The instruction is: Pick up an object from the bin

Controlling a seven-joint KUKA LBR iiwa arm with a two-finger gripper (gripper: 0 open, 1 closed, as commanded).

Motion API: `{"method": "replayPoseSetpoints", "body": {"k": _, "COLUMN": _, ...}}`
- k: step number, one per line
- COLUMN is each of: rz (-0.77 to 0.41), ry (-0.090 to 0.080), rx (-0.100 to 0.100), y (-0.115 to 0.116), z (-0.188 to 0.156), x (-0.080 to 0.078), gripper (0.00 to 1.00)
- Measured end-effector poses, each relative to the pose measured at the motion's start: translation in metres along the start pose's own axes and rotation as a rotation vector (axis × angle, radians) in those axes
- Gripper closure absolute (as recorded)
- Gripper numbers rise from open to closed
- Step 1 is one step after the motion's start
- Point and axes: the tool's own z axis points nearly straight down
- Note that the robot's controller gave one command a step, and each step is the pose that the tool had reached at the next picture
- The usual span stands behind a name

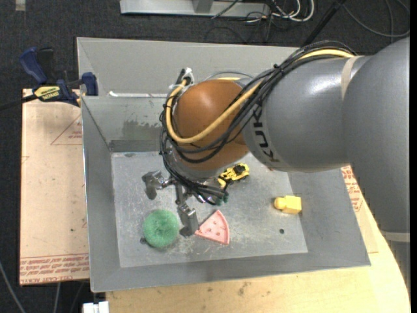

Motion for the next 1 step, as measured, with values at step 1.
{"method": "replayPoseSetpoints", "body": {"k": 1, "rz": 0.057, "ry": 0.001, "rx": -0.001, "y": 0.0144, "z": 0.0166, "x": 0.0125, "gripper": 0.00}}
